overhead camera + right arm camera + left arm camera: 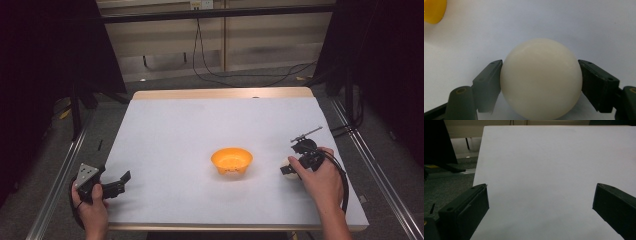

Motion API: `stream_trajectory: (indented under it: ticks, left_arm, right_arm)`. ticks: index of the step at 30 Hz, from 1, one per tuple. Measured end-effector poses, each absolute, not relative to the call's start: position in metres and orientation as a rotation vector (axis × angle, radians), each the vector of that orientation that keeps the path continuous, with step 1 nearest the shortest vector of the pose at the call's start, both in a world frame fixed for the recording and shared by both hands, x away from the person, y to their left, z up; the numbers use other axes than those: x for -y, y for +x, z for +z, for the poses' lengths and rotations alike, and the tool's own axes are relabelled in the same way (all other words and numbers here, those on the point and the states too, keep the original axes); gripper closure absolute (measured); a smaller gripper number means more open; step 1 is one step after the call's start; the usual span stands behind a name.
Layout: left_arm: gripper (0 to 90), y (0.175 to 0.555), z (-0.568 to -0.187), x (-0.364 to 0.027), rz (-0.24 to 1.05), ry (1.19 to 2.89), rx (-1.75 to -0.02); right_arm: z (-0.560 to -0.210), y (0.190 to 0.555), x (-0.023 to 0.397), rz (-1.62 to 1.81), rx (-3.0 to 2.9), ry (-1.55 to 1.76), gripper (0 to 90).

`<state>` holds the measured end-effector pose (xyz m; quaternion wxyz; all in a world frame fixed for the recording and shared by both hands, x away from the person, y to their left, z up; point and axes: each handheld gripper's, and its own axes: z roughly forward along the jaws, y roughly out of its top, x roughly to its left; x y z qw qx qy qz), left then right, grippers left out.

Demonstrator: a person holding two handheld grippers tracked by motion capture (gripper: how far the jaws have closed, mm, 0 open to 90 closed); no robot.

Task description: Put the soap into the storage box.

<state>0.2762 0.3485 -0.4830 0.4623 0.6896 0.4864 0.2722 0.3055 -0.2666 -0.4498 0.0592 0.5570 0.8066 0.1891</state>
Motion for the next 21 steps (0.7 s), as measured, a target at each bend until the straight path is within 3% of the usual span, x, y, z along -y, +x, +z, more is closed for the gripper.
stream_trajectory:
  ticks: [21]
  left_arm:
    - [0.4,0.2757,-0.483,-0.3474,0.683,1.698,-1.197]
  right_arm:
    - [-0.4423,0.3074,0.2657,0.547,-2.444,1.675,23.8]
